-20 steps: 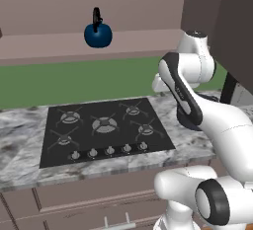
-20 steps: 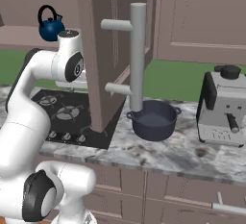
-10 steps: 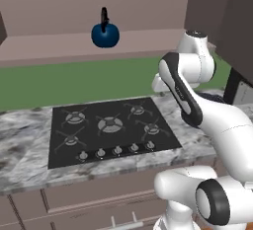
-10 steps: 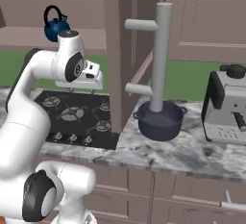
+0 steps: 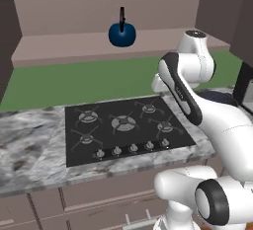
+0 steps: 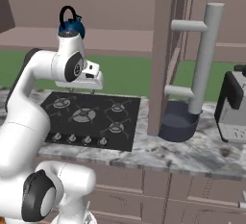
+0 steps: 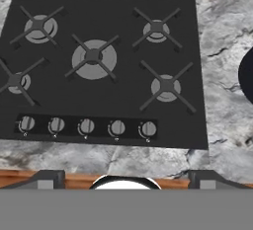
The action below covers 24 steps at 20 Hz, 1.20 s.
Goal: Pick the kettle from the cabinet and place it on a stove burner. Then pick the pot from the counter and place it on another stove burner. Finally, turn both burners on.
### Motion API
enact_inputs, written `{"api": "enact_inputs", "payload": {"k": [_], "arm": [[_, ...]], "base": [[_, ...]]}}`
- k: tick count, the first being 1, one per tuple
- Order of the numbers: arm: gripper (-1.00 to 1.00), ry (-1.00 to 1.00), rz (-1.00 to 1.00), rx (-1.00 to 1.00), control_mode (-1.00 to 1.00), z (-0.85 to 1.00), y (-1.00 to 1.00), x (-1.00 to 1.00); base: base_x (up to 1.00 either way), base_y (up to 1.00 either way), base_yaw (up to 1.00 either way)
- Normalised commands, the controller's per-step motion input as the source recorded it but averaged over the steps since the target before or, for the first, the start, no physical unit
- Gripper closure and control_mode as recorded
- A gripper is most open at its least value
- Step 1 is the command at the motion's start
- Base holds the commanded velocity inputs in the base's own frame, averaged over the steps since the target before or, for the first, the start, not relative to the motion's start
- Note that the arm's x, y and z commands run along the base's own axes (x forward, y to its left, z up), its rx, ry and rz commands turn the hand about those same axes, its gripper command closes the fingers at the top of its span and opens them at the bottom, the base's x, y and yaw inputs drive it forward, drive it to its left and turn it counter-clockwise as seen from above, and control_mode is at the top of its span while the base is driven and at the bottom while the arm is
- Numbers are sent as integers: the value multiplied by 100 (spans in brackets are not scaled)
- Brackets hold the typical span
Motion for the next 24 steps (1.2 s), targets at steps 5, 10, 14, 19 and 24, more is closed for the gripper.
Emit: {"api": "enact_inputs", "payload": {"k": [5,10,14,19,24], "arm": [[-100,0,0,0,100,0,0,0],[-100,0,0,0,100,0,0,0],[-100,0,0,0,100,0,0,0],[-100,0,0,0,100,0,0,0],[-100,0,0,0,100,0,0,0]], "base": [[25,38,0],[32,31,0],[42,24,0],[52,22,0],[67,21,0]]}}
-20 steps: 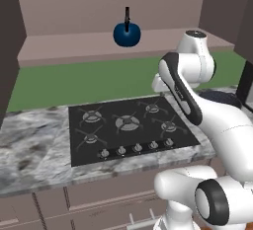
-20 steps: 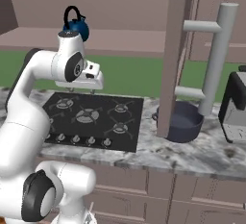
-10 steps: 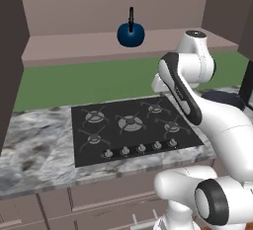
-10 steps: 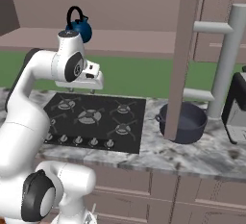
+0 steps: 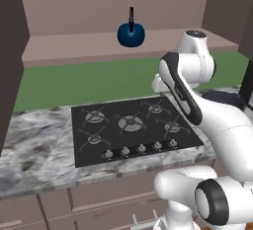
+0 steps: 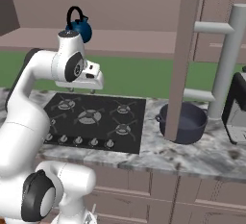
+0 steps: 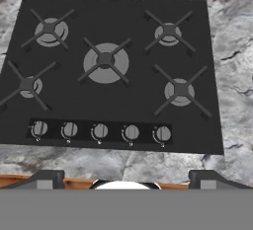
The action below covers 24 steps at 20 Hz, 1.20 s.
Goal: Pick the kettle from the cabinet and place it on a stove burner. Then pick the pot from the counter and place it on another stove burner. Finally, turn both burners on.
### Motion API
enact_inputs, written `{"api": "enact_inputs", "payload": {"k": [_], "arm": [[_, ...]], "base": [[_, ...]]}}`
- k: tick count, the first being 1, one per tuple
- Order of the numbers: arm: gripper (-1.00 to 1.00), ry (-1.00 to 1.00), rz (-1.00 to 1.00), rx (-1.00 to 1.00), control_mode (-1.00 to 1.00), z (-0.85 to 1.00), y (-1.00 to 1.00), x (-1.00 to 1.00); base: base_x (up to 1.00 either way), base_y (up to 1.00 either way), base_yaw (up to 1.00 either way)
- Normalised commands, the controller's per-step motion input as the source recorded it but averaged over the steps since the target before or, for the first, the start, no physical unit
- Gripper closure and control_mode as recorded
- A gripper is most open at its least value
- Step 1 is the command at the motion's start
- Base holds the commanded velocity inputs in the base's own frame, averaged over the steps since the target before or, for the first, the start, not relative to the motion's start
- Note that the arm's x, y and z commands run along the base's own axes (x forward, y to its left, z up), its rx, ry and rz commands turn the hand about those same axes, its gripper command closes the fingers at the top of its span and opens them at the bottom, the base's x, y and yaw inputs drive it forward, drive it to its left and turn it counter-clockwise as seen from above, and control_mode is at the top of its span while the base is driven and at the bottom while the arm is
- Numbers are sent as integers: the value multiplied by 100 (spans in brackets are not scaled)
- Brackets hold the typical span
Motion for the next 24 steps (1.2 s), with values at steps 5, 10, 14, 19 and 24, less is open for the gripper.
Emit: {"api": "enact_inputs", "payload": {"k": [5,10,14,19,24], "arm": [[-100,0,0,0,100,0,0,0],[-100,0,0,0,100,0,0,0],[-100,0,0,0,-100,0,0,0],[-100,0,0,0,-100,0,0,0],[-100,0,0,0,-100,0,0,6]], "base": [[76,13,0],[85,10,2],[35,5,1],[0,0,0],[0,0,0]]}}
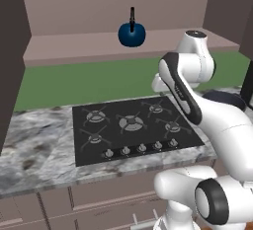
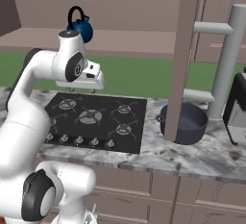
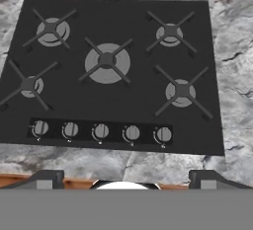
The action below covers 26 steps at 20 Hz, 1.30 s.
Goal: Pick the kettle from the cabinet and place it on a stove burner. Then pick the pot from the counter and place it on another stove burner. Finally, turn both burners on.
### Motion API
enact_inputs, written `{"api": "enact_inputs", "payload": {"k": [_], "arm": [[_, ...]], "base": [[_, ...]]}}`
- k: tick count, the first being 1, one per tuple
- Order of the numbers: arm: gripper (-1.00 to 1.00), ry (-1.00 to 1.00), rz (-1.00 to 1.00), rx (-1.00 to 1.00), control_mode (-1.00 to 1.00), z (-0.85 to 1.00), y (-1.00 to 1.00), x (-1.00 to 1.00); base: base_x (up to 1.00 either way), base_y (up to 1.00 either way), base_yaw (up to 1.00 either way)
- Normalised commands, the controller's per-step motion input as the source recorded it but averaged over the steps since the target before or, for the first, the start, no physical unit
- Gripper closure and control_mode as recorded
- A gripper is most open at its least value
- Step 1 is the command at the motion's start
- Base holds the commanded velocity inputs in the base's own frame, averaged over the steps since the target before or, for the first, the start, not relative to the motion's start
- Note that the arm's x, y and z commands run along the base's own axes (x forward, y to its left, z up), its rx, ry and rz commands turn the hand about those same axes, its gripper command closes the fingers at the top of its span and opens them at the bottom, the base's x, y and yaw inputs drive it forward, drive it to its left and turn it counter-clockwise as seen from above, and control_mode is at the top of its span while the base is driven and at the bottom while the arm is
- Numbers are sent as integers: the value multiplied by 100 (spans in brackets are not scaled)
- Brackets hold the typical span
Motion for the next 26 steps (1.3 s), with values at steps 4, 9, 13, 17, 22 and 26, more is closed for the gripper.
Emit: {"api": "enact_inputs", "payload": {"k": [4,9,13,17,22,26], "arm": [[-100,0,0,-1,-100,0,0,33],[-100,-3,0,-6,-100,8,4,13],[-100,-9,0,-9,-100,22,8,0],[-100,-10,0,-7,-100,28,15,0],[-100,-9,0,-4,-100,28,22,0],[-100,-5,0,0,-100,23,19,0]], "base": [[0,0,0],[0,0,0],[0,0,0],[0,0,0],[0,0,0],[0,0,0]]}}
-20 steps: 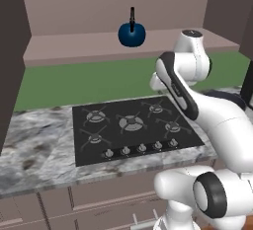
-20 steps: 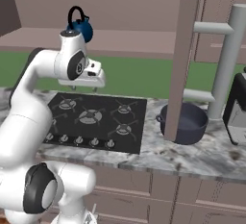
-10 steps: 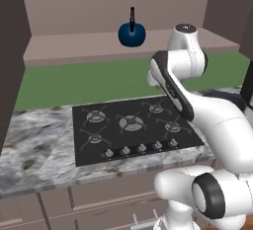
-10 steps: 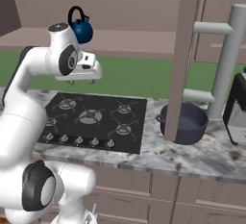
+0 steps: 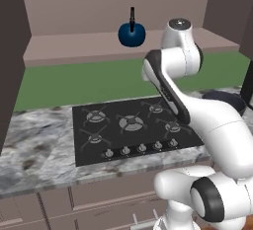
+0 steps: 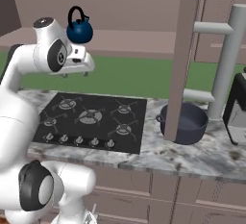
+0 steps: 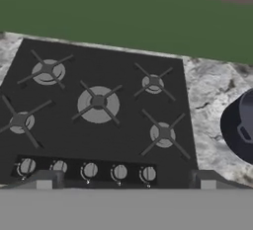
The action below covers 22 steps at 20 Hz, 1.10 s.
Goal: Pick the kettle from the cabinet and place it on a stove burner. Then pick the pot from the counter and place it on another stove burner. Finally, turn both burners on.
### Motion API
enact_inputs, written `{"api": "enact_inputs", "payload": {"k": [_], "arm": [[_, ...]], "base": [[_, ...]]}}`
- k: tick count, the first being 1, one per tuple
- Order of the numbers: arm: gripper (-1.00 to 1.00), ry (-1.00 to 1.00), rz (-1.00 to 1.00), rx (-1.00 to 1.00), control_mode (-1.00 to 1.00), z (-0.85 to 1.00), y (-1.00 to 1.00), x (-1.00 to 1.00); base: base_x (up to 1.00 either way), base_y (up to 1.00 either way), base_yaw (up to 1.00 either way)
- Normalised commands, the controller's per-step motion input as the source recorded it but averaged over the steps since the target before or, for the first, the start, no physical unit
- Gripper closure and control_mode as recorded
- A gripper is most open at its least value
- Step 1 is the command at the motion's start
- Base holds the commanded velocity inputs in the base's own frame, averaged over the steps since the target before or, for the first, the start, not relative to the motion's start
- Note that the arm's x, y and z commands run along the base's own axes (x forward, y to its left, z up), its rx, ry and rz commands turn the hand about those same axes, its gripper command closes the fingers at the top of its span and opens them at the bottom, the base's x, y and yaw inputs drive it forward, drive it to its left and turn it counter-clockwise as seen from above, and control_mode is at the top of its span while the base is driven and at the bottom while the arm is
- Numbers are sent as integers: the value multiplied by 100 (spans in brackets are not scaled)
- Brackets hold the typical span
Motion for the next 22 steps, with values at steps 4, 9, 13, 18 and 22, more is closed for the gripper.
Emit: {"api": "enact_inputs", "payload": {"k": [4,9,13,18,22], "arm": [[-100,-2,0,0,-100,15,11,6],[-100,-5,0,-1,-100,21,9,2],[-100,-7,0,-1,-100,30,13,0],[-100,-4,0,0,-100,29,17,6],[-100,-3,0,0,-100,27,18,14]], "base": [[0,0,0],[0,0,0],[0,0,0],[0,0,0],[0,0,0]]}}
